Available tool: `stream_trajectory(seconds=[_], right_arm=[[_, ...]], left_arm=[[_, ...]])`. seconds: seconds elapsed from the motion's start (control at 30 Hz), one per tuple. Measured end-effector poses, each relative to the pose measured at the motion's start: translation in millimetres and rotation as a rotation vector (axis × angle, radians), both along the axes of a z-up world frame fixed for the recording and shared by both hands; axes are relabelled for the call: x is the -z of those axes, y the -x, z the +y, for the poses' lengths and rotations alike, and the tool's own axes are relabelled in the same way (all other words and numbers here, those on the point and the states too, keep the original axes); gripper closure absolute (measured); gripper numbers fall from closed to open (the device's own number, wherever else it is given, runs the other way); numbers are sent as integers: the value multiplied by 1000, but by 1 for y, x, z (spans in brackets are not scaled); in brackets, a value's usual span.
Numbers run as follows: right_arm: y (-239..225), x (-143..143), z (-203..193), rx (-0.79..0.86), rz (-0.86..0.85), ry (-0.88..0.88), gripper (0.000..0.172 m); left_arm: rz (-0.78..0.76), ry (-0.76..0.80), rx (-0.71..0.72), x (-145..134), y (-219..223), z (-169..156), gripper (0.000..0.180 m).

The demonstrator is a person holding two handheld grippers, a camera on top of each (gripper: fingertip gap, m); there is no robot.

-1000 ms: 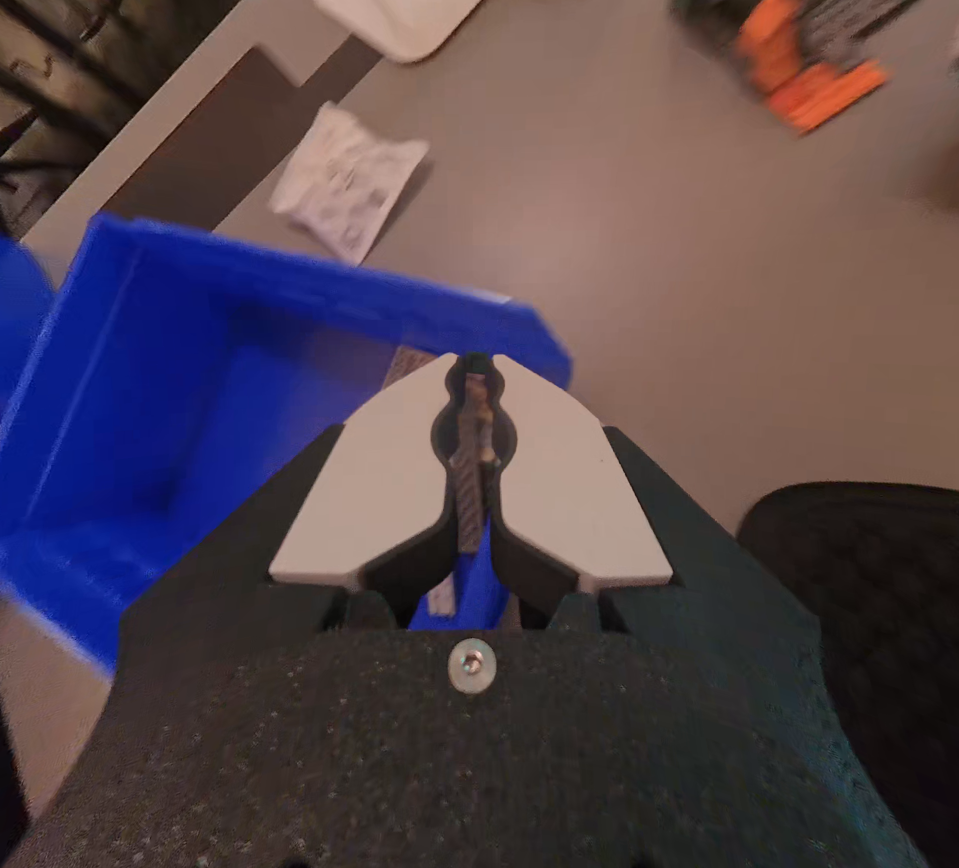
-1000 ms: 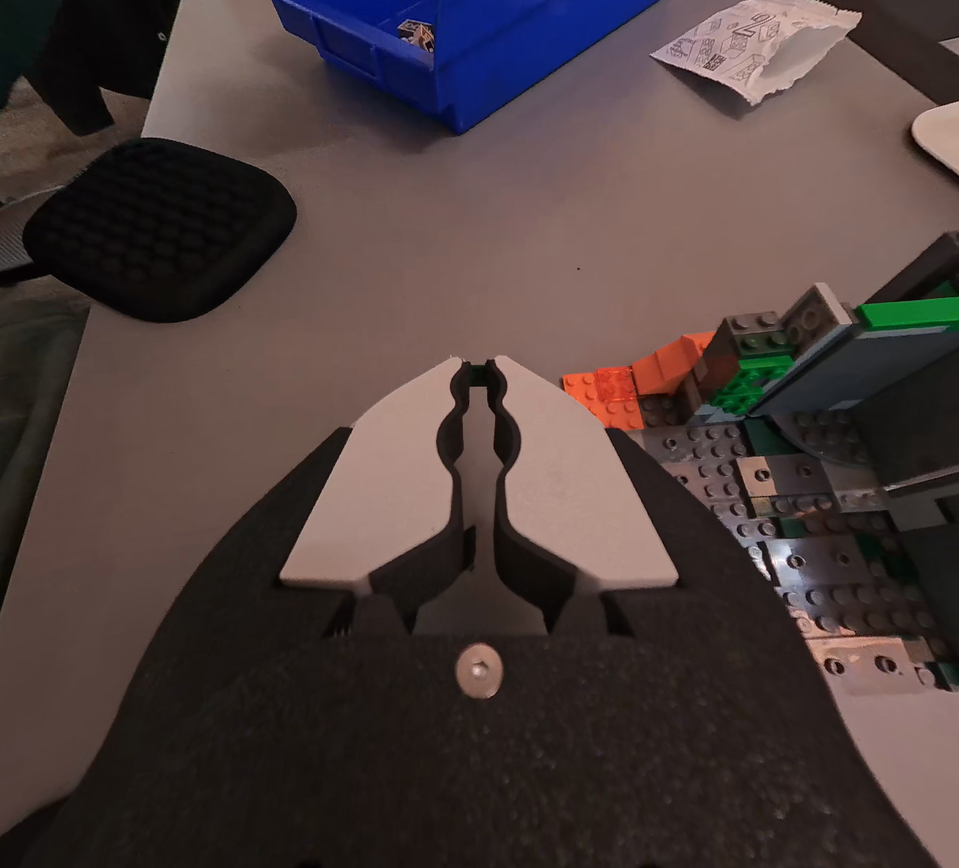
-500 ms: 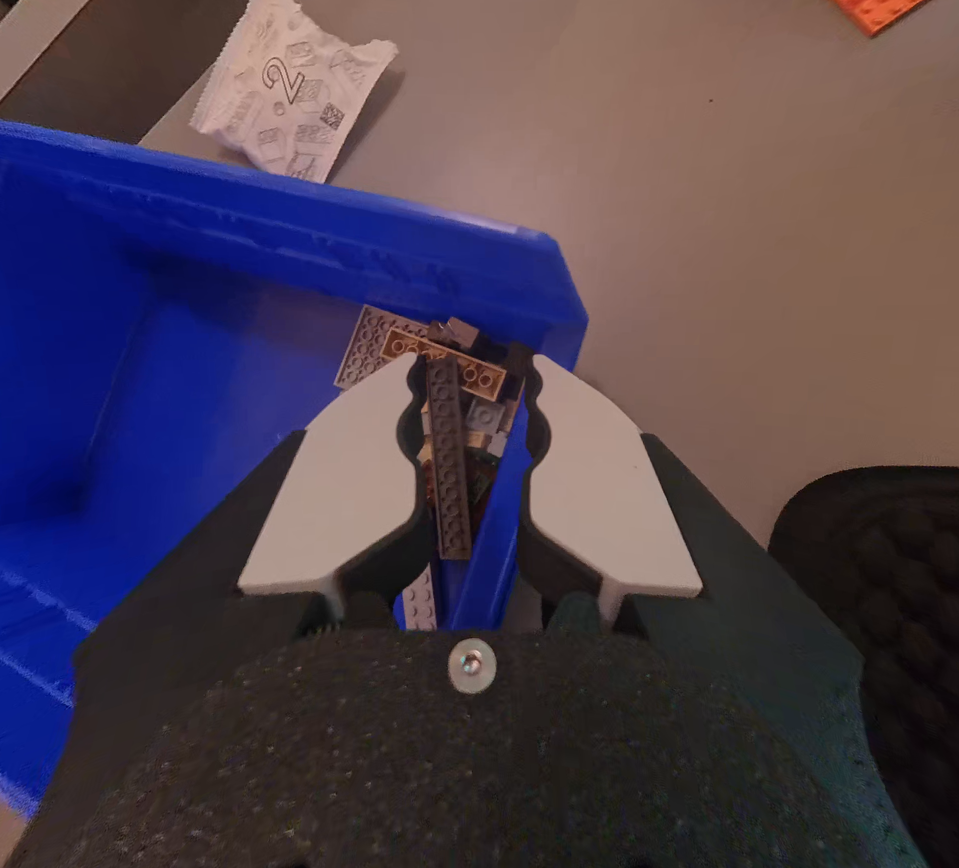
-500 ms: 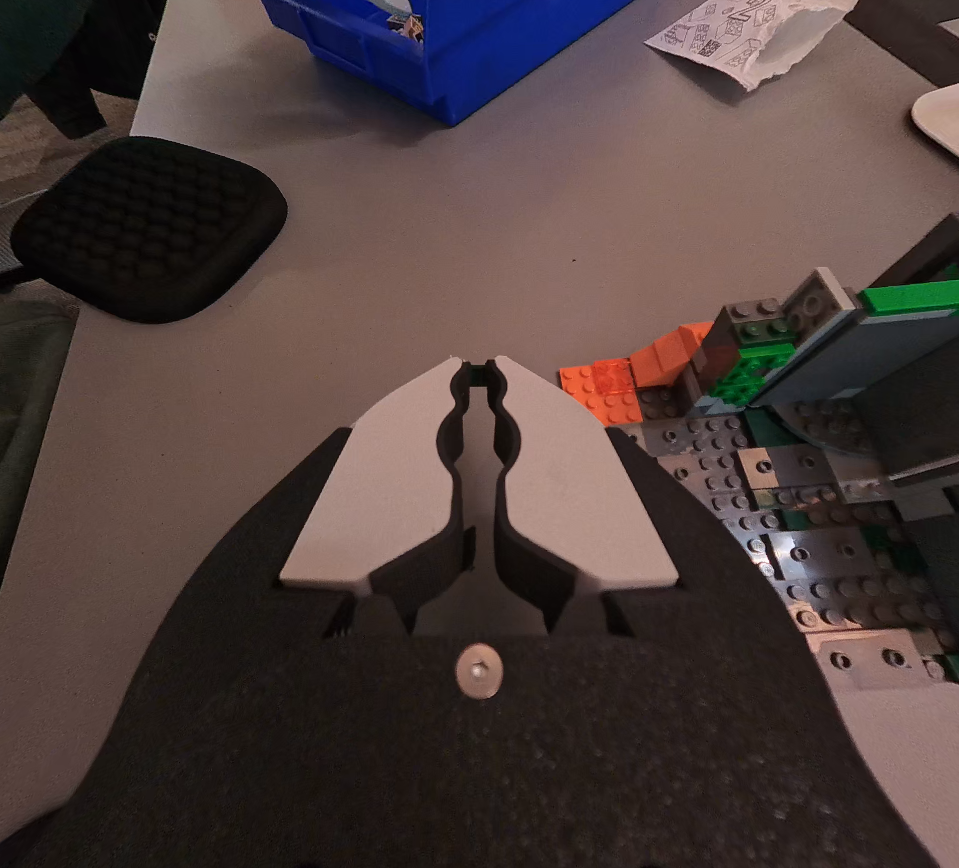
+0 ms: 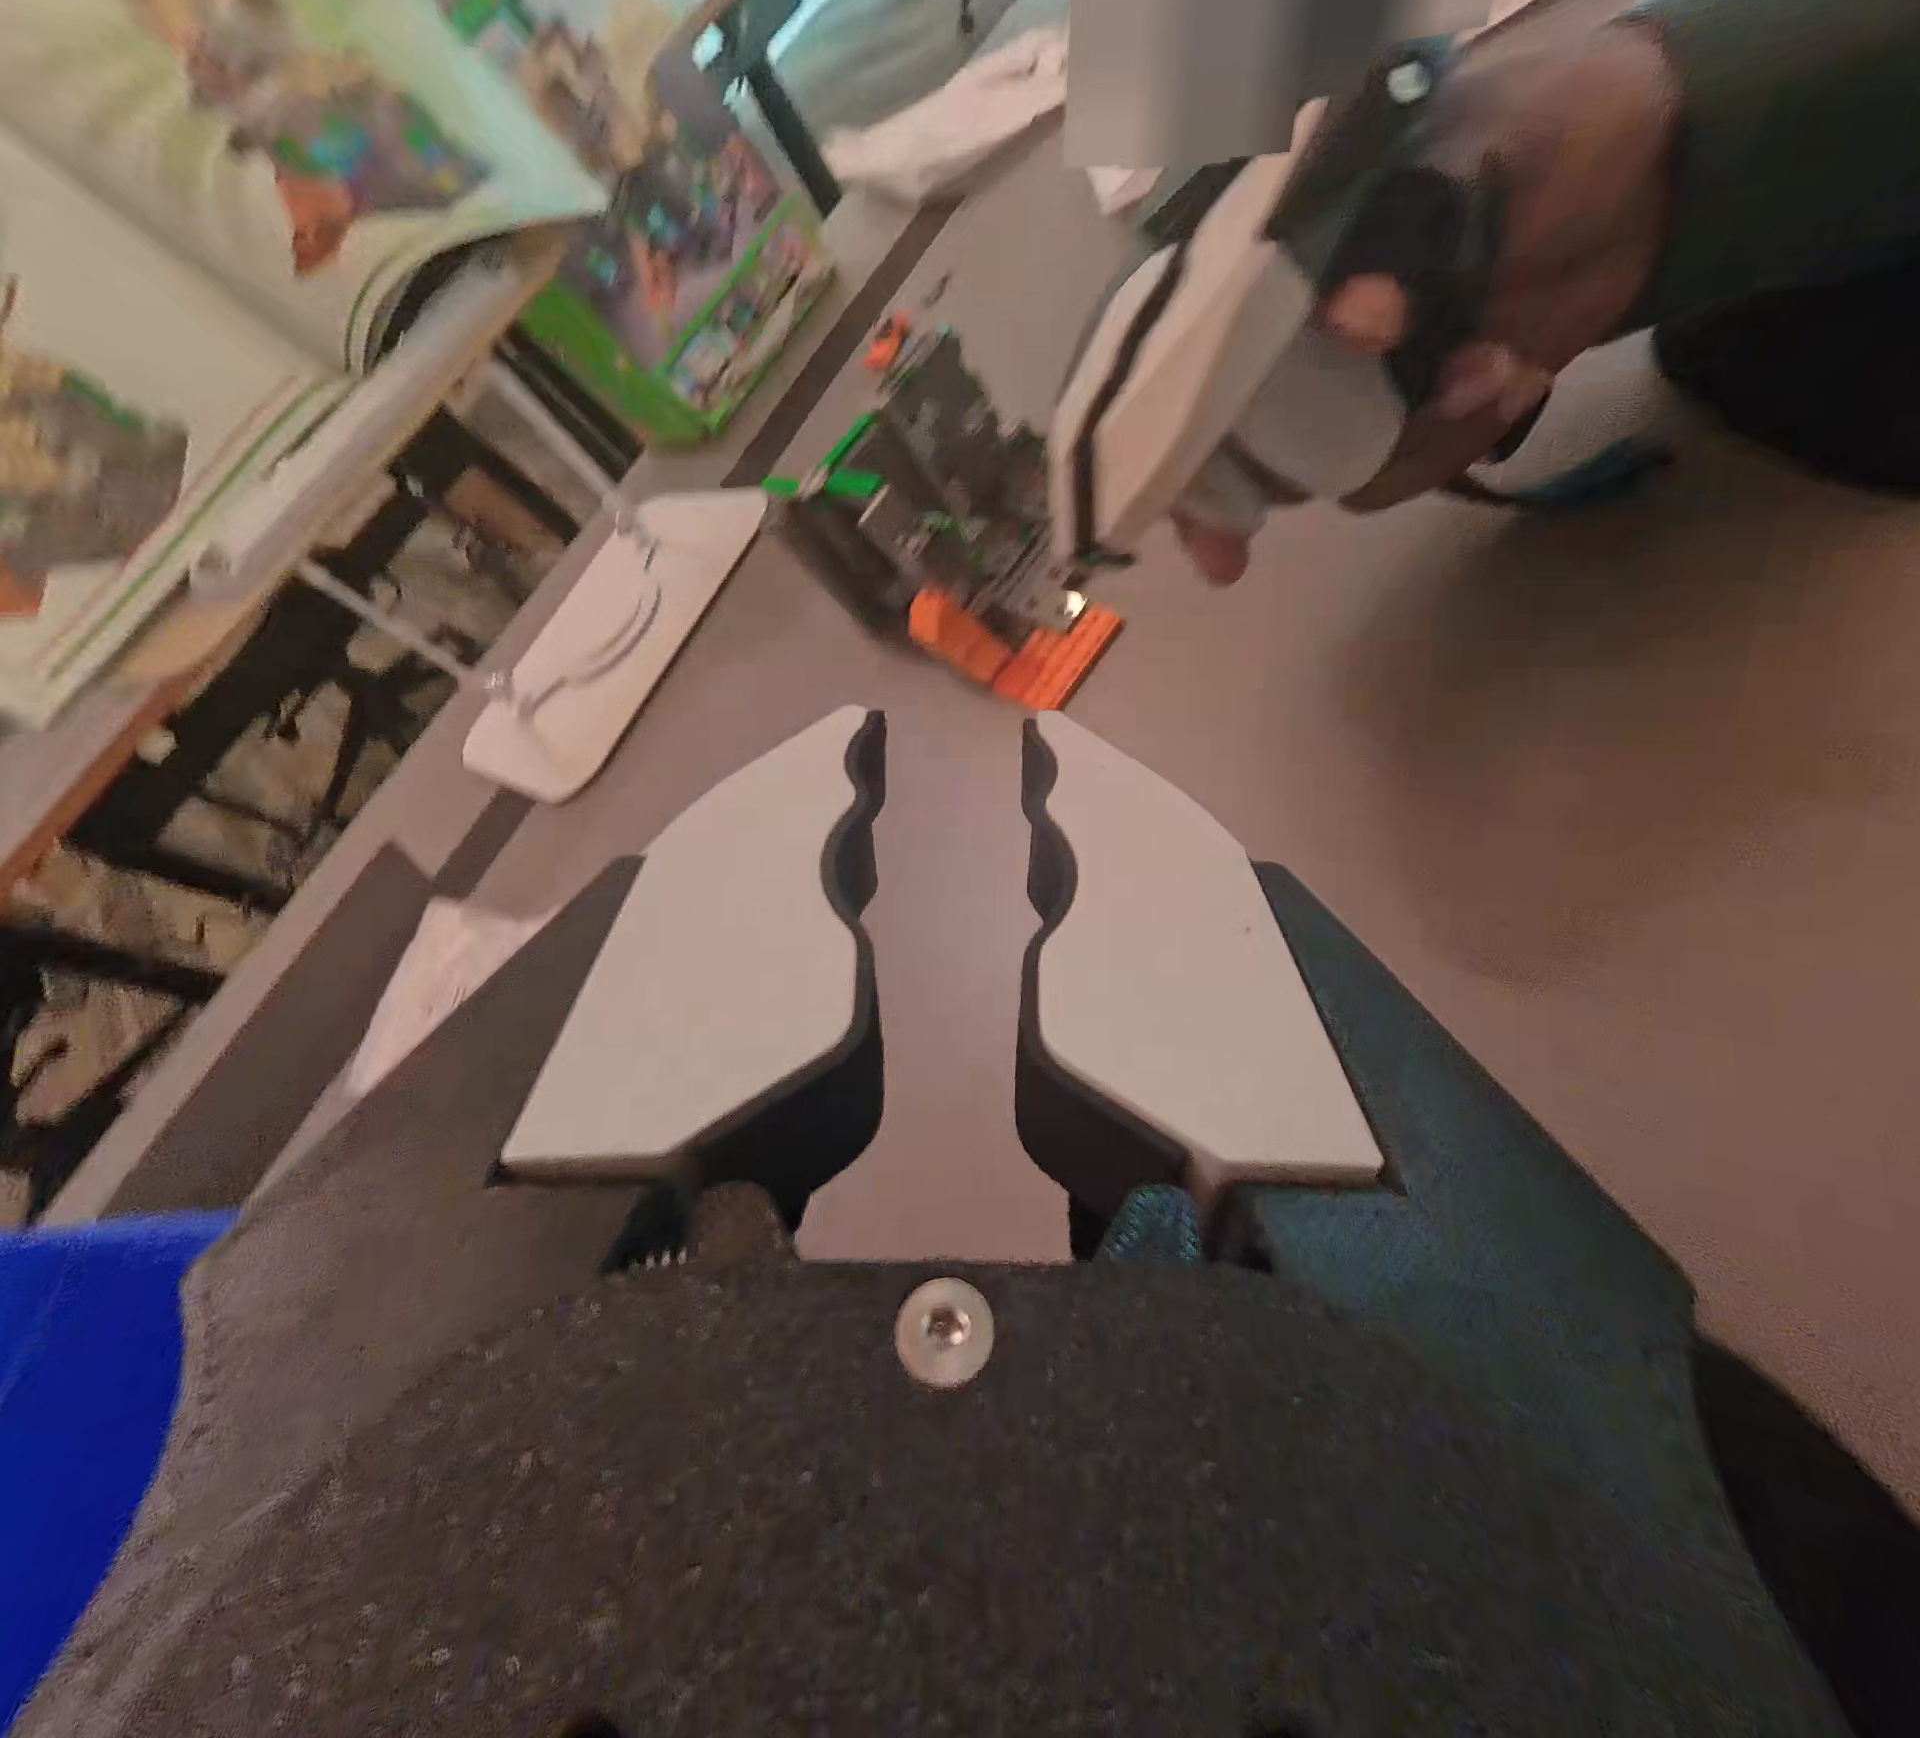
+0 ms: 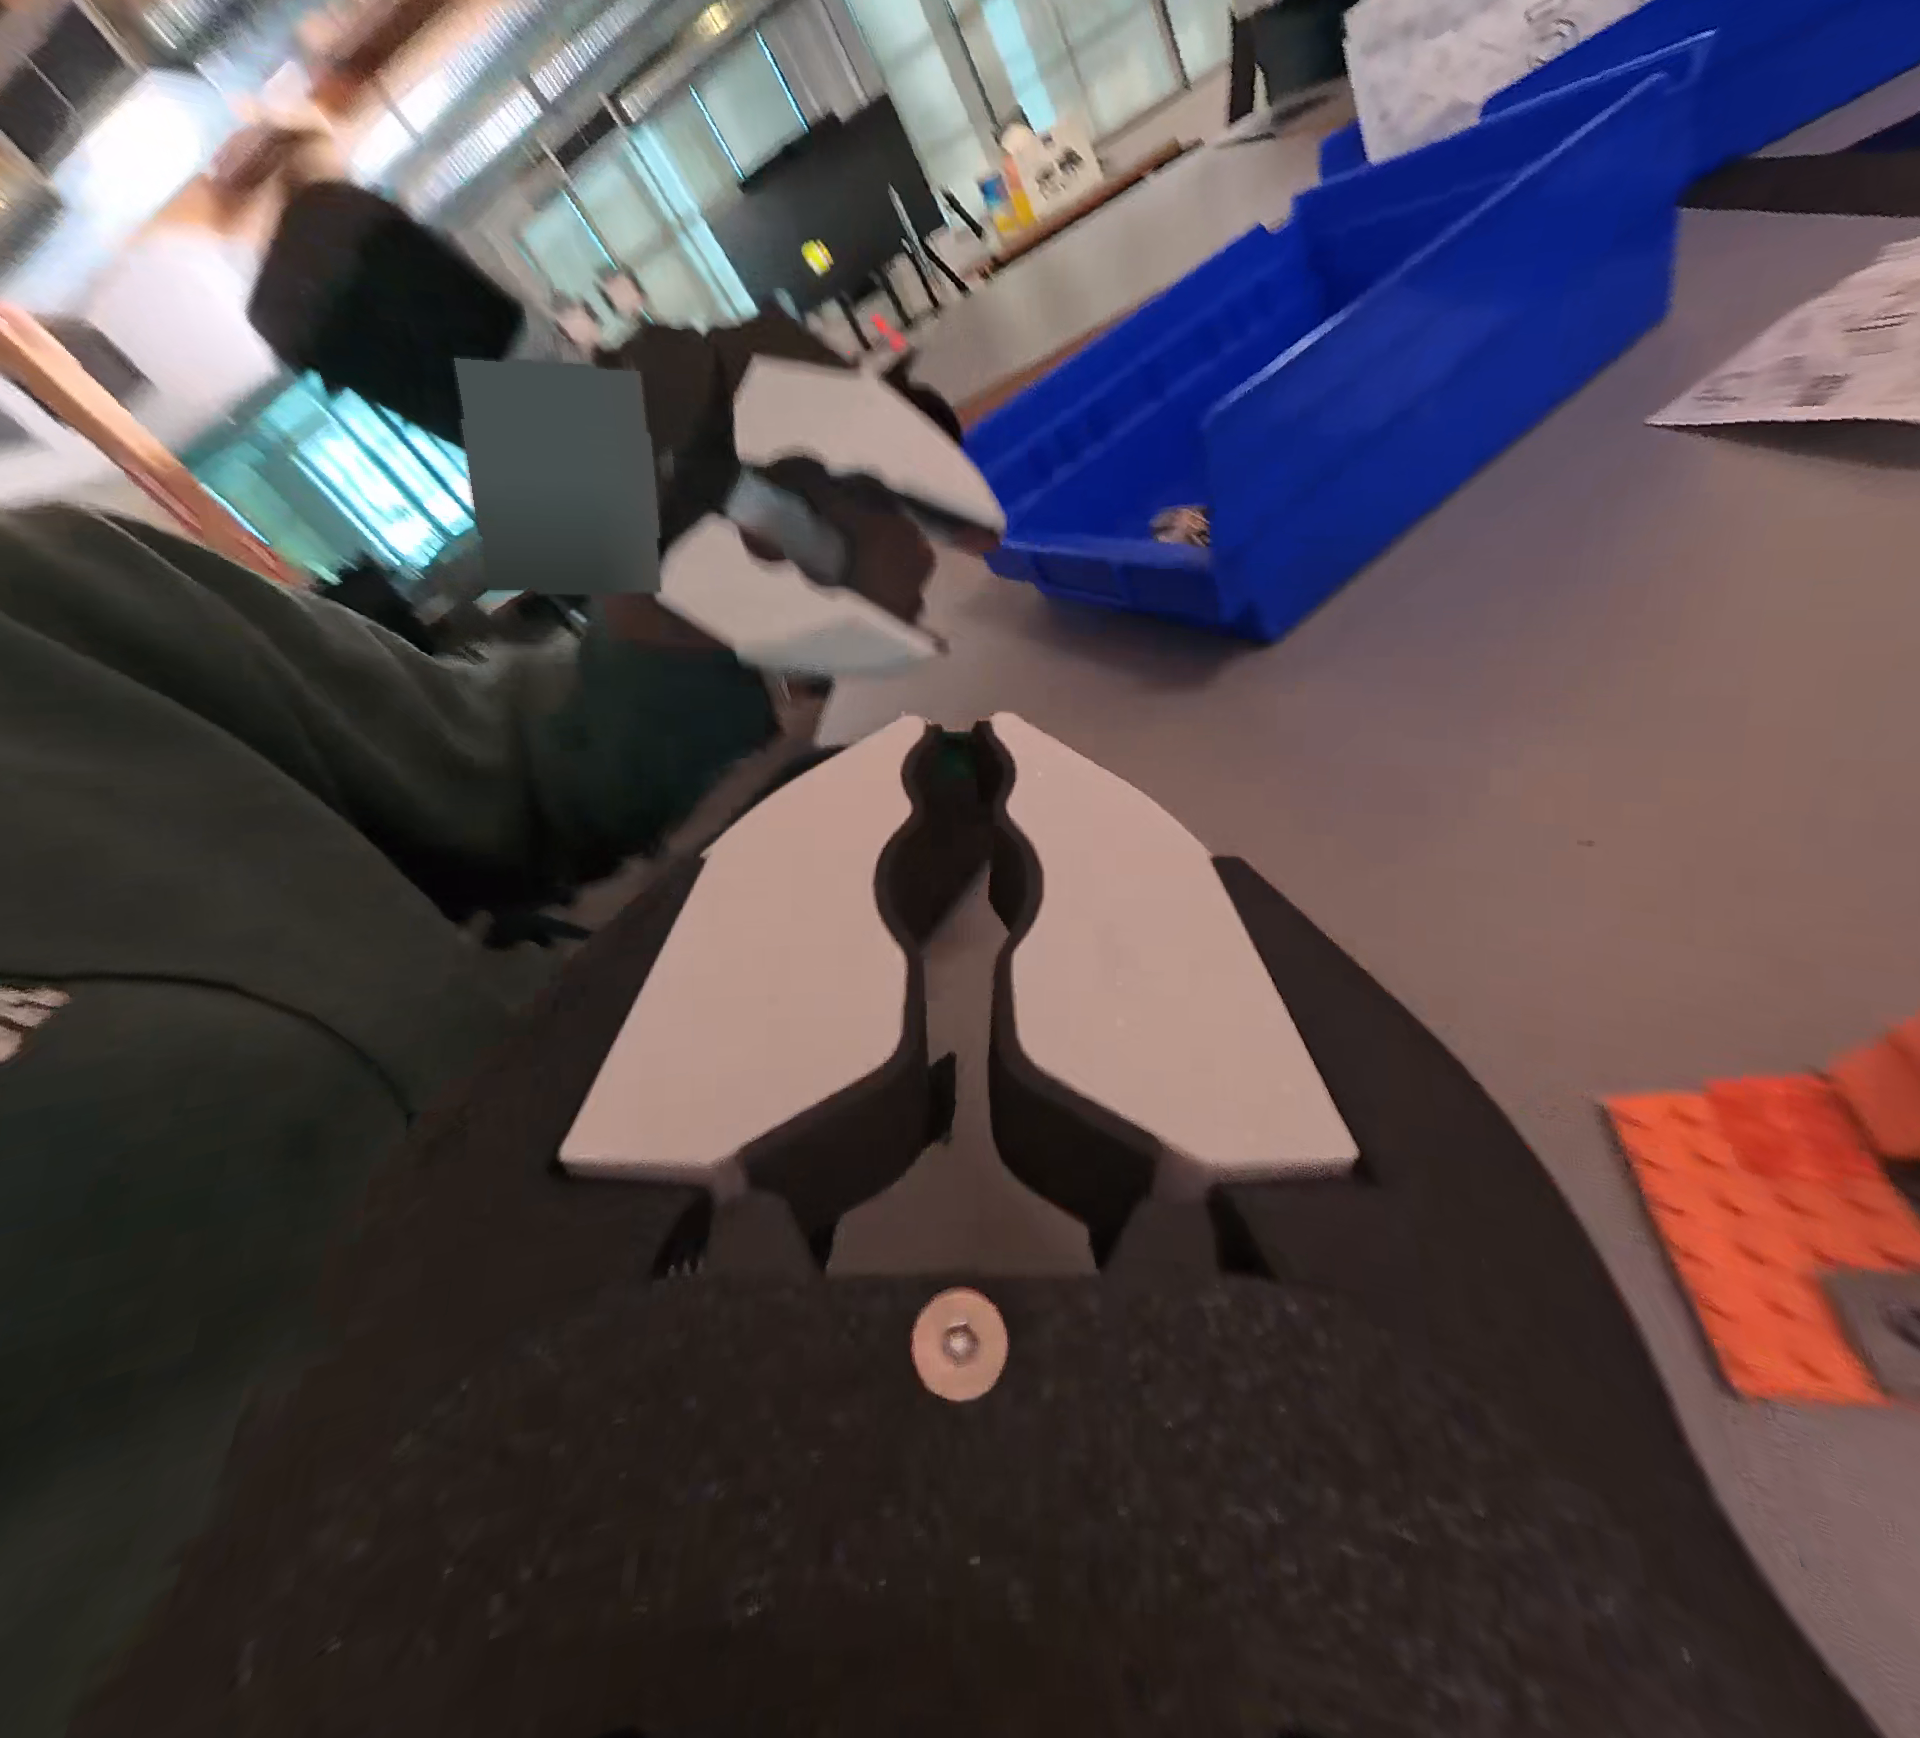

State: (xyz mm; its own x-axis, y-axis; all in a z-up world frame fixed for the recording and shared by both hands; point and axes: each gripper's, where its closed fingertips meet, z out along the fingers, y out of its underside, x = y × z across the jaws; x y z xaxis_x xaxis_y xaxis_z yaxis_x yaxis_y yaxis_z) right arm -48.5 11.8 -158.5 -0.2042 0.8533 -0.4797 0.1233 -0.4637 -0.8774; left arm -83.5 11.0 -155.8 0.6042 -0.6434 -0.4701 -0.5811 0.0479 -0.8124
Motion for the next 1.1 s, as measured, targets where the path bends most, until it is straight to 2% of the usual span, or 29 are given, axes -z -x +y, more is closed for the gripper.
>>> stream_trajectory(seconds=[0.1, 0.2, 0.37, 0.63, 0.73, 0.83, 0.93, 1.1], right_arm=[[1, -17, -7, -43, 94, 143, 166], [0, -24, -7, -51, 137, 207, 166], [-1, -25, -2, -32, 150, 249, 166], [0, -22, 1, -46, 159, 301, 165], [-4, -16, 13, 9, 128, 267, 162], [-10, -7, 28, 99, 50, 147, 162], [-13, 2, 40, 179, -27, 14, 163], [-17, 16, 52, 281, -129, -175, 168]], left_arm=[[6, -83, 50, -1, -28, -3, 158], [2, -165, 67, -10, -42, -2, 162], [-11, -230, 64, -18, -49, 1, 169], [14, -228, 51, -17, -41, 1, 173], [23, -229, -36, -26, -11, 7, 173], [27, -195, -206, -38, 48, 21, 173], [-23, -86, -394, -38, 114, 34, 173], [-119, 164, -581, 0, 189, 47, 173]])
